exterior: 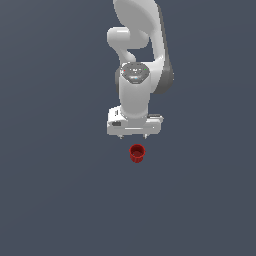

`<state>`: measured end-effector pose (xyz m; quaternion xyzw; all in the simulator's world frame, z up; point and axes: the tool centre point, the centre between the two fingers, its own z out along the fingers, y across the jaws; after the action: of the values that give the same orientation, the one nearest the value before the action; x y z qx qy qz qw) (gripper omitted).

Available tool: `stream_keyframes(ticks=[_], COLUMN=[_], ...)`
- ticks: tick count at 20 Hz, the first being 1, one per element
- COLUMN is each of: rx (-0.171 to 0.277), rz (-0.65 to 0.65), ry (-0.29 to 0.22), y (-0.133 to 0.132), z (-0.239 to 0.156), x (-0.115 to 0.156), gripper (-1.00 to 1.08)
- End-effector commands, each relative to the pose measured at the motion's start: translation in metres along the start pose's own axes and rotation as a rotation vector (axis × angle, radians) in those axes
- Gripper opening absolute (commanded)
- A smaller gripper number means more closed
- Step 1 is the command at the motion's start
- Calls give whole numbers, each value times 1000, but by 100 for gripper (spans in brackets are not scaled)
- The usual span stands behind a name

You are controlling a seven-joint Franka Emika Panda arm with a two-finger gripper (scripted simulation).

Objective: Pick up the object and move it to a goal position.

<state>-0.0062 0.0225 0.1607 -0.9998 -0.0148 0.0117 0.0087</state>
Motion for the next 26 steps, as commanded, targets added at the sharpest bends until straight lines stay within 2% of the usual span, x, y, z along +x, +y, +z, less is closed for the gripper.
stream_keyframes(ticks=[1,10,17,26], rx=[0,-15,-15,-16], rz=[0,-57,-57,-57], ry=[0,5,5,15], y=[0,-17,-17,-18], z=[0,-4,-3,33], x=[0,5,6,14], gripper=[100,100,100,100])
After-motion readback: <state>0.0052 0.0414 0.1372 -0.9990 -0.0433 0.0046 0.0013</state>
